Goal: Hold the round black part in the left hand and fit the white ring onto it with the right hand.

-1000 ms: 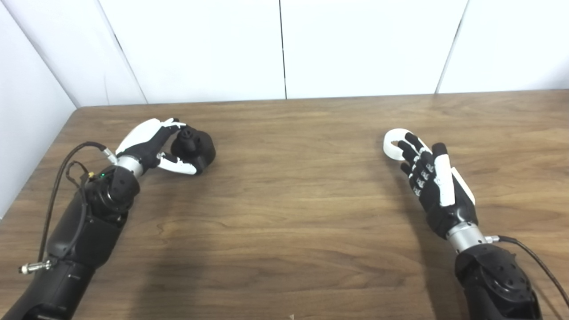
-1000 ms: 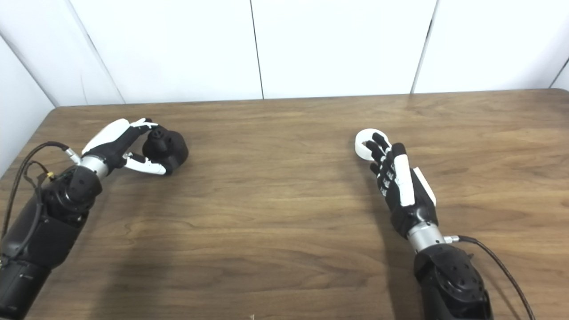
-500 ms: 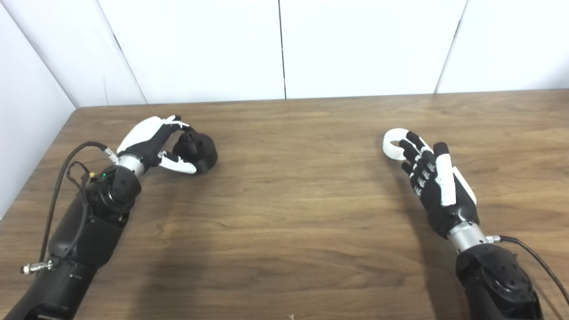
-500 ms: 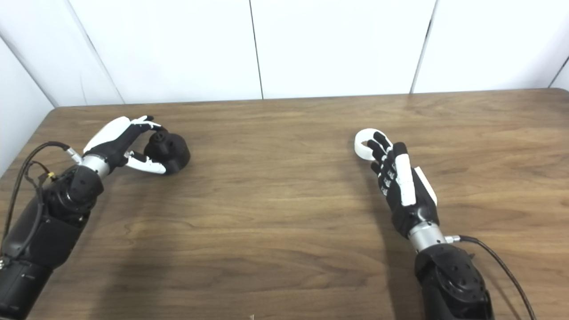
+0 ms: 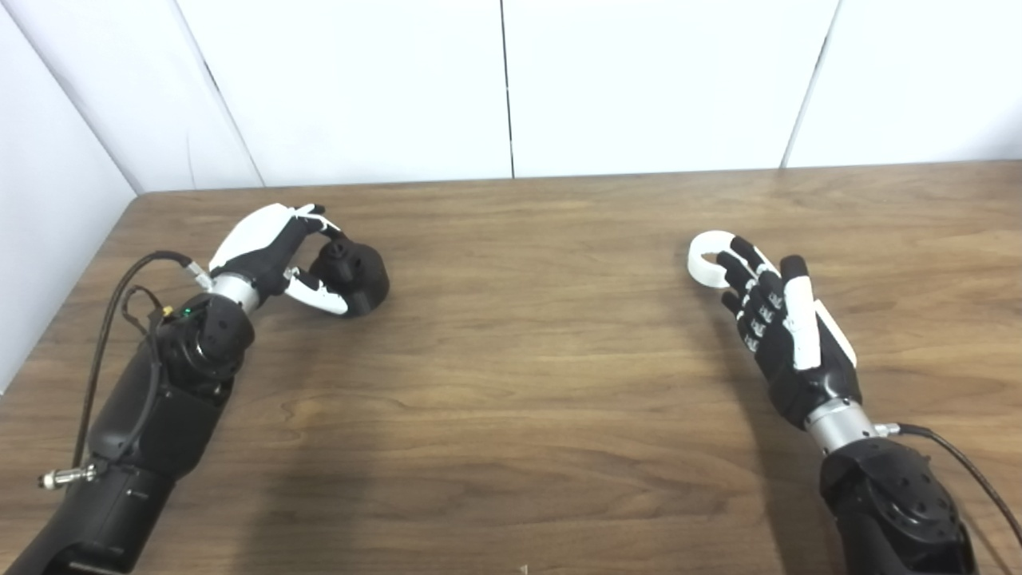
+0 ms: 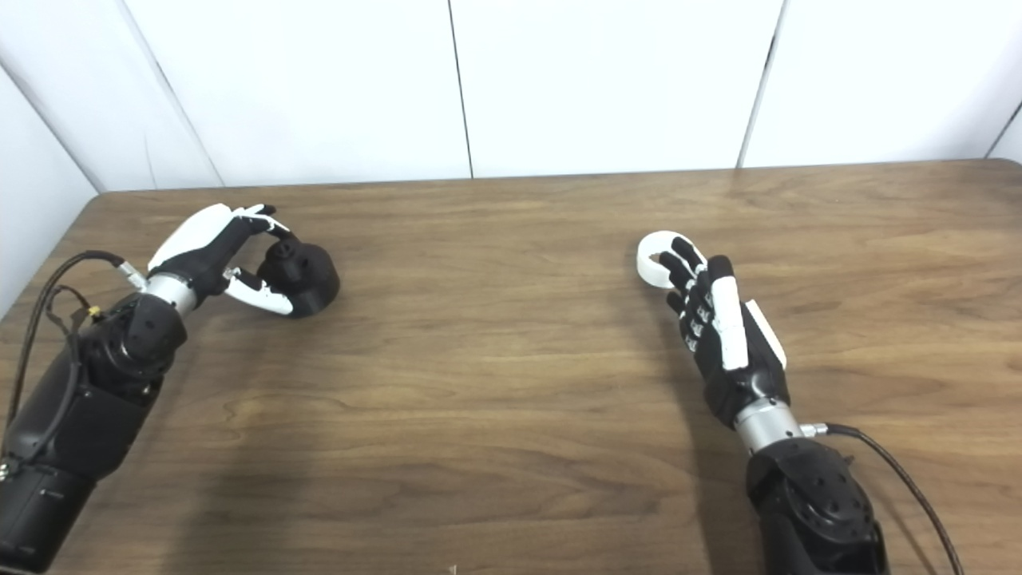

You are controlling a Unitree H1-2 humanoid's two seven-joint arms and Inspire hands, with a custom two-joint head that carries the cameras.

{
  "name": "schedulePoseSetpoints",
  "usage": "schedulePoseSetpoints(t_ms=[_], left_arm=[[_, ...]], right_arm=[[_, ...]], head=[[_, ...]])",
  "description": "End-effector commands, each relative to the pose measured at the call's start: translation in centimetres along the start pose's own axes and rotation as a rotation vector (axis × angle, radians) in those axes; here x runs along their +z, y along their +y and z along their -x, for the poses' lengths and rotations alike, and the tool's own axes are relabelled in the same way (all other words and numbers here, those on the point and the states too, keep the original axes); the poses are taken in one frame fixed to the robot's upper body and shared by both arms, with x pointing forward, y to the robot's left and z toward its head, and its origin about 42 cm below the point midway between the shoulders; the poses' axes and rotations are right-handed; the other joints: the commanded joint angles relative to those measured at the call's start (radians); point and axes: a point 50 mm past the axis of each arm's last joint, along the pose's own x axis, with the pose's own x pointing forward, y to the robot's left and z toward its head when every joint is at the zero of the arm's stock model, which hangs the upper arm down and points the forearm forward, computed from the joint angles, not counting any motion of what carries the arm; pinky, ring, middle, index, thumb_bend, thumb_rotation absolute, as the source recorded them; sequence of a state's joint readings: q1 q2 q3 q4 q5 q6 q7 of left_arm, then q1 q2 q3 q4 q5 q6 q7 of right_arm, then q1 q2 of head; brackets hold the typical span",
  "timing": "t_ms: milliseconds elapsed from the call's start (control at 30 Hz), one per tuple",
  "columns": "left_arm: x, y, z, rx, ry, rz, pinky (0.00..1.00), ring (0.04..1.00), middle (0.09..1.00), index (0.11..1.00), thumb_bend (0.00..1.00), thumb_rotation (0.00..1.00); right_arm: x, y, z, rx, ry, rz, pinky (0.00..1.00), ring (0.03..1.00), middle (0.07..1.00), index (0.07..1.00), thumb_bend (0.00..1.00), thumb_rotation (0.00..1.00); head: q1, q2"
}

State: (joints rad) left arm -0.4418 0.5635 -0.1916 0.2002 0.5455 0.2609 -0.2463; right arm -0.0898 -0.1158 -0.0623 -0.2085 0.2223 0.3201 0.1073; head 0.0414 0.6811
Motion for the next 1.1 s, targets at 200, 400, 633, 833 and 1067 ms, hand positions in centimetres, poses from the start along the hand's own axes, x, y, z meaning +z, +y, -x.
schedulePoseSetpoints(t_ms=[200,400,633,833,1067], left_arm=[[1.0,2.2,-0.4,0.054,-0.033,-0.013,1.00,1.000,0.963,0.634,0.82,0.07],[1.0,2.1,-0.3,0.061,-0.037,-0.001,0.99,1.000,0.960,0.628,0.82,0.06],[1.1,1.7,-0.1,0.057,-0.051,0.001,0.97,1.000,0.967,0.620,0.83,0.07],[1.4,1.3,0.4,0.045,-0.061,-0.021,0.99,1.000,0.951,0.615,0.83,0.07],[1.5,0.7,1.1,0.036,-0.088,-0.022,0.98,1.000,0.933,0.616,0.84,0.08]], right_arm=[[2.3,0.1,-0.7,0.029,-0.072,-0.002,1.00,1.000,0.941,0.949,0.68,1.00],[2.4,0.2,-0.7,0.034,-0.072,0.001,1.00,1.000,0.949,0.955,0.68,1.00],[2.5,0.2,-0.7,0.037,-0.066,0.001,1.00,1.000,0.949,0.957,0.69,1.00],[2.6,0.2,-0.6,0.035,-0.062,0.006,1.00,1.000,0.946,0.958,0.69,1.00],[2.6,0.5,-0.6,0.040,-0.060,0.005,1.00,1.000,0.946,0.964,0.68,1.00]], head=[[0.003,0.002],[0.002,0.003],[-0.001,0.008],[-0.001,0.009],[-0.006,0.016]])
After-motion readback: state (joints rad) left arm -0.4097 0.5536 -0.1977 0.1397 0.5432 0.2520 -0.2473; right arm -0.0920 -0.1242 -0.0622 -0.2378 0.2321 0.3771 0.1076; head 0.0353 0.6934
